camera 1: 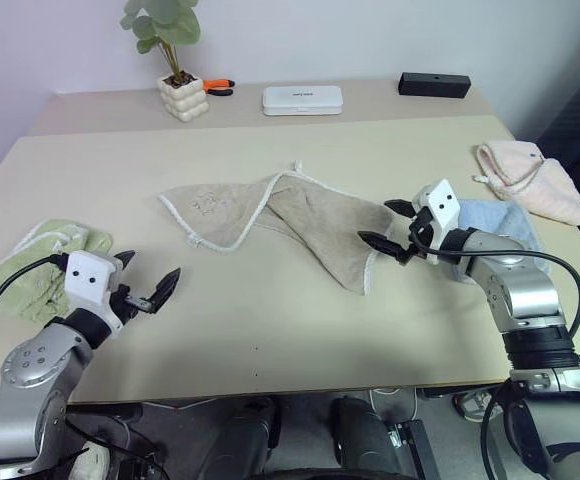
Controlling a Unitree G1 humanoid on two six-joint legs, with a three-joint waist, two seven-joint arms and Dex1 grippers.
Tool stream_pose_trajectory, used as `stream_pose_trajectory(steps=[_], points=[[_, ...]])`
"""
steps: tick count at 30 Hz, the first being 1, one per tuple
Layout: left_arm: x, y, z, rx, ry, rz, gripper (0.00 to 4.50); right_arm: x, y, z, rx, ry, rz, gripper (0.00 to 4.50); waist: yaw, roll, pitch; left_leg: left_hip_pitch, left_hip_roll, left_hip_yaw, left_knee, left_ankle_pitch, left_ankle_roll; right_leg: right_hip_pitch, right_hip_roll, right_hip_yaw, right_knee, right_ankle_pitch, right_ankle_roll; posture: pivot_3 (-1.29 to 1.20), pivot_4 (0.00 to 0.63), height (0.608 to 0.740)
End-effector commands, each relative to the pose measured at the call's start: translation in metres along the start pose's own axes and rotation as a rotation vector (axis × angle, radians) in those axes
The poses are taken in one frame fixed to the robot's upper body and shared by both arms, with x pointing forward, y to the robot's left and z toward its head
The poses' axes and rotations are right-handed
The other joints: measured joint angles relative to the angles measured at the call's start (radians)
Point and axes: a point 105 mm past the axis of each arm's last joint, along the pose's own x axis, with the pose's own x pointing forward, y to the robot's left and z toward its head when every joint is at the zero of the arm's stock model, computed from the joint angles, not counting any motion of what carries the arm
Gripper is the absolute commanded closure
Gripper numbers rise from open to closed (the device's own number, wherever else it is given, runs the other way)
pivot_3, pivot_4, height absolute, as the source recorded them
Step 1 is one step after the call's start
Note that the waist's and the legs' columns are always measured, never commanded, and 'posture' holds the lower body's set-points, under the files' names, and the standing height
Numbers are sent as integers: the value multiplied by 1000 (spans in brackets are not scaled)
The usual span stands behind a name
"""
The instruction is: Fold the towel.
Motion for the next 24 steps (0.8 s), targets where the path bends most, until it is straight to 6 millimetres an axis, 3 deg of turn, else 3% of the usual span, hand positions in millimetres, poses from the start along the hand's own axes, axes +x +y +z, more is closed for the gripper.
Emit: stream_pose_trajectory(steps=[1, 7, 12, 17, 19, 24], points=[[-3, 5, 13, 45, -38, 17, 10, 0, -3, 14, -29, -54, -10, 0, 0, 0, 0, 0, 0, 0, 0, 0, 0, 0, 0, 0, 0, 0, 0, 0, 150, 740], [-1, 3, 17, 53, -50, 9, 10, 5, -2, 15, -32, -64, -8, 0, 0, 0, 0, 0, 0, 0, 0, 0, 0, 0, 0, 0, 0, 0, 0, 0, 150, 740], [8, -19, 17, 94, -35, -96, 10, 8, 1, 15, -24, -66, -4, 0, 1, 0, 0, 0, 0, 1, 0, 0, 0, 0, 1, 1, 0, 0, 0, 0, 150, 740], [25, -52, 18, 179, -27, -215, 10, 8, 13, 10, -23, -36, 50, 0, 2, 0, 0, 0, 0, 1, 0, 0, 0, 0, 1, 1, 0, 2, 2, 0, 150, 740], [43, -69, 21, 222, -41, -256, 10, 7, 18, 11, -33, -35, 60, 0, 4, 0, 0, 0, 0, 1, 0, 0, 0, 0, 1, 1, 0, 2, 2, 0, 150, 740], [80, -77, 17, 303, 5, -260, 10, 3, 30, 12, -41, -36, 48, 0, 18, 0, 0, 0, 1, 1, 1, 0, 0, -1, 2, 2, 0, 3, 3, 0, 150, 740]])
